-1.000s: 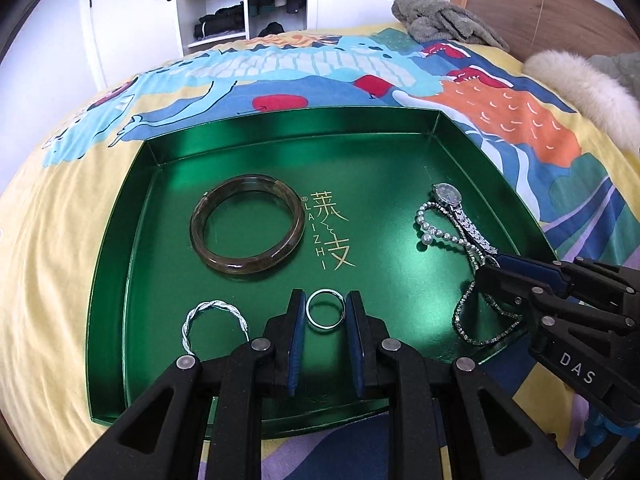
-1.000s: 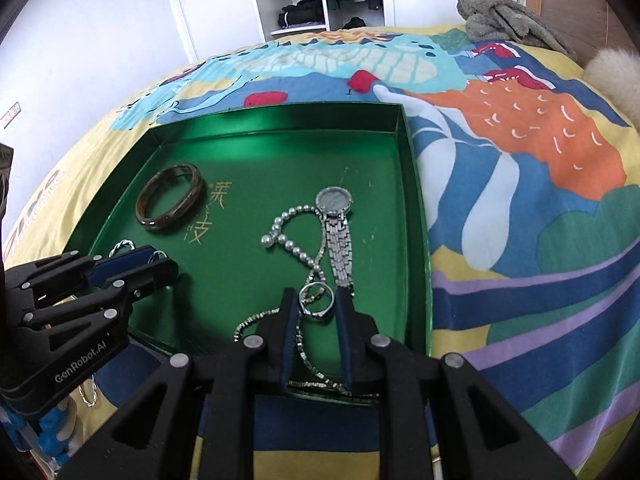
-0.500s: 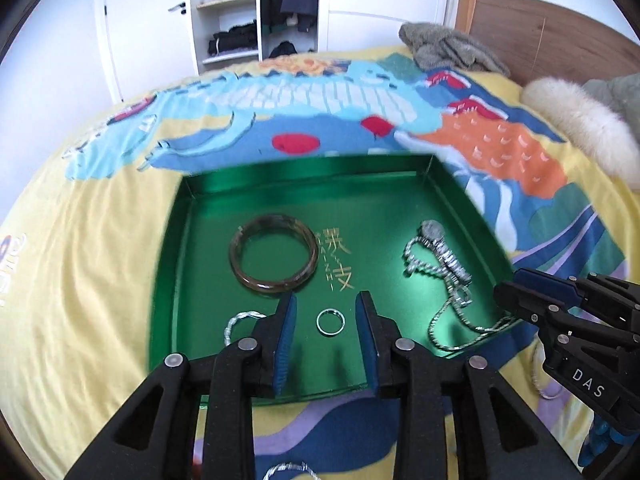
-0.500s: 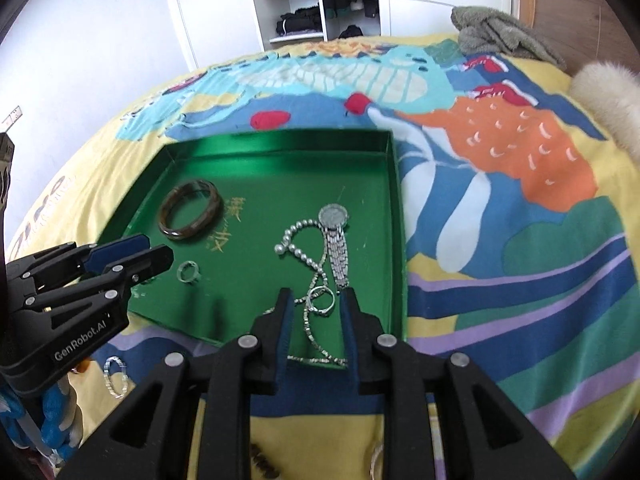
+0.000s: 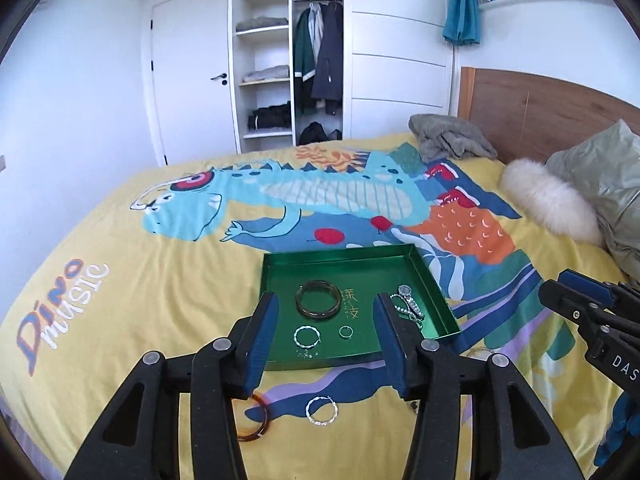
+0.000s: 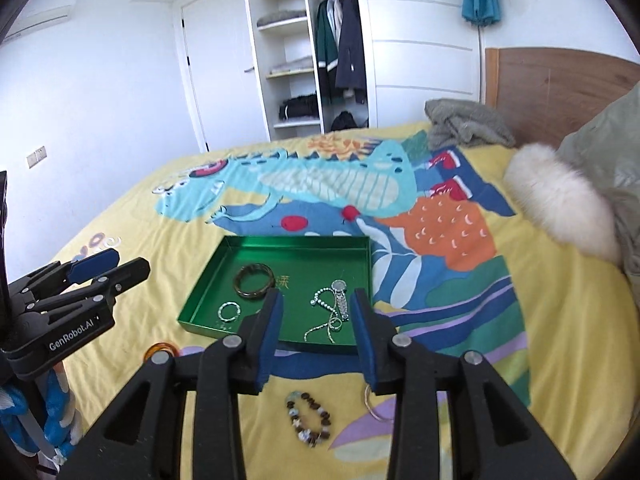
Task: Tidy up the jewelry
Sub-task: 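Withdraw both open tools from the tray toward the remaining jewelry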
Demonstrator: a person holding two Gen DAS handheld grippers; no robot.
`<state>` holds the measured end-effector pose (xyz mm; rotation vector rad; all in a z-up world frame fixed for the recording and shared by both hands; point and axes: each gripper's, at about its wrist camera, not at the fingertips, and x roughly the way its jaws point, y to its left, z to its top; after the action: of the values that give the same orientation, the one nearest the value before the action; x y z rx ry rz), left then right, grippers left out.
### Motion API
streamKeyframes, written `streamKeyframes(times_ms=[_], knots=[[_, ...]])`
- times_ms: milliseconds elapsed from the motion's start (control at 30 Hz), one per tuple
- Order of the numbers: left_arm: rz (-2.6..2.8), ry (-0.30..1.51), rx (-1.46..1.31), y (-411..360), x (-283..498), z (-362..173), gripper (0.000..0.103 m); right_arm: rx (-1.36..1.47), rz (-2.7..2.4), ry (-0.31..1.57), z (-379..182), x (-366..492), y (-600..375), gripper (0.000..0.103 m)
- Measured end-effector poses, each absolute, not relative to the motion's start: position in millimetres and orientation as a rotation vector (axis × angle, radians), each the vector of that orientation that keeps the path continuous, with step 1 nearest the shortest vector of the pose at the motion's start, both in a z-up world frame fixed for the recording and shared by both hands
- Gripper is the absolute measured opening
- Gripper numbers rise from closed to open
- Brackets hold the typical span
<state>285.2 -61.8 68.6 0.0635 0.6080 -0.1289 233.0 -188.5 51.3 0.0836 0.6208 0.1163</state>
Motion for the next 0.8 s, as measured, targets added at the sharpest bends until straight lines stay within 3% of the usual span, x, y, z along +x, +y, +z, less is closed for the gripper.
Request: streamKeyframes(times_ms=[133, 800], knots=[[-0.099, 0.563, 0.058, -51.8, 244.4, 89.5, 0.055, 0.081, 0.114, 0.579, 70.9, 191.0, -187.2, 0.034], [-0.003, 0.386, 0.083, -34.8, 96.1, 115.6, 0.059, 0.052, 0.187, 0.428, 102.3, 39.5, -158.3, 0.036]])
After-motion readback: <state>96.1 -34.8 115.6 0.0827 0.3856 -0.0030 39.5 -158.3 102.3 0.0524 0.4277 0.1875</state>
